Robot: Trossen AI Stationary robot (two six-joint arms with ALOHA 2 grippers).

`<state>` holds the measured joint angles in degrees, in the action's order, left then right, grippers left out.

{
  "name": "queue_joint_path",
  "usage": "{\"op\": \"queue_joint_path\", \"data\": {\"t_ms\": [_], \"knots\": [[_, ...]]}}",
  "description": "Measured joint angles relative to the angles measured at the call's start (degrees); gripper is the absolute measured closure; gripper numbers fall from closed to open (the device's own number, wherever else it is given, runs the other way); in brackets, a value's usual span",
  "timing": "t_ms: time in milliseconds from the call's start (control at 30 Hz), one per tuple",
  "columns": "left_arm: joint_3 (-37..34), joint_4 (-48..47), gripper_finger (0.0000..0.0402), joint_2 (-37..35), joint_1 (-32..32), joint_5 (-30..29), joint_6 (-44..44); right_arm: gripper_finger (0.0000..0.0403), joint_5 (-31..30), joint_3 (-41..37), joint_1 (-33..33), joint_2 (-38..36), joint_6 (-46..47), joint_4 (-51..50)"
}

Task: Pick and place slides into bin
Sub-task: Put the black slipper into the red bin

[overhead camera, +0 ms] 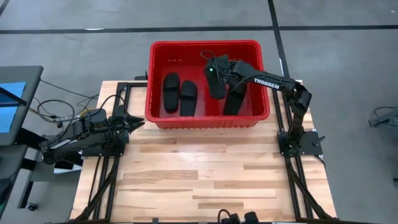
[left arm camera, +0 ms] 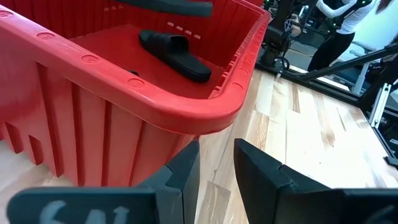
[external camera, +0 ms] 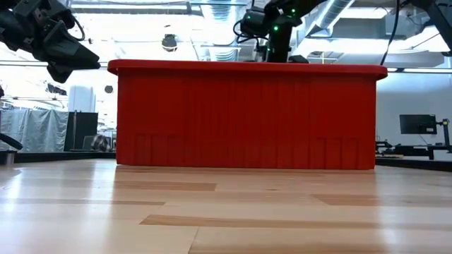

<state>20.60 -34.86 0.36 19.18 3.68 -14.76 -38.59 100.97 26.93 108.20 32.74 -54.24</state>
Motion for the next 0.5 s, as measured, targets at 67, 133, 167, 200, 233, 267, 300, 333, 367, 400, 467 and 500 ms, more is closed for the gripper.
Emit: {"op": "queue_joint_path", "data": {"t_ms": [67, 133, 167, 200, 233, 267, 300, 333, 367, 400, 467, 500], "knots": [[0.00, 0.01, 0.0313, 0.00, 0.02, -0.02, 0.00, 0.0403, 0.73, 0.00, 0.28, -0.02, 2.11, -0.67], [0.00, 0.01, 0.0313, 0.00, 0.01, 0.00, 0.00, 0.0403, 1.59, 0.00, 0.28, -0.01, 4.17, -1.23], [0.00, 0.01, 0.0313, 0.00, 0.00, 0.00, 0.02, 0.0403, 1.75, 0.02, 0.08, 0.40, 5.03, -1.22], [0.00, 0.01, 0.0313, 0.00, 0.00, -0.02, 0.02, 0.0403, 1.66, 0.16, -0.33, 1.10, 5.93, -1.05], [0.00, 0.01, 0.0313, 0.00, 0.00, -0.02, 0.00, 0.0403, 2.02, 0.14, -0.55, 1.71, 6.88, -1.28], [0.00, 0.01, 0.0313, 0.00, 0.00, -0.02, 0.00, 0.0403, 2.99, -0.07, -0.53, 2.10, 7.86, -2.53], [0.00, 0.01, 0.0313, 0.00, 0.02, -0.02, 0.00, 0.0403, 3.40, -0.15, -0.50, 2.54, 8.48, -3.99], [0.00, 0.00, 0.0313, 0.00, 0.01, -0.02, 0.00, 0.0403, 3.24, 0.02, -0.86, 3.34, 9.31, -4.20], [0.00, 0.01, 0.0313, 0.00, 0.02, -0.01, 0.00, 0.0403, 3.08, 0.17, -1.11, 4.01, 10.25, -3.99], [0.00, 0.01, 0.0313, 0.00, 0.00, -0.01, 0.02, 0.0403, 3.51, 0.11, -0.94, 4.65, 10.66, -4.80], [0.00, 0.03, 0.0313, 0.00, 0.02, -0.08, 0.00, 0.0403, 4.14, -0.04, -0.93, 6.08, 10.86, -6.15], [0.00, -0.03, 0.0313, 0.00, 0.02, -0.04, 0.00, 0.0403, 4.20, -0.01, -0.90, 6.73, 11.00, -5.57]]}}
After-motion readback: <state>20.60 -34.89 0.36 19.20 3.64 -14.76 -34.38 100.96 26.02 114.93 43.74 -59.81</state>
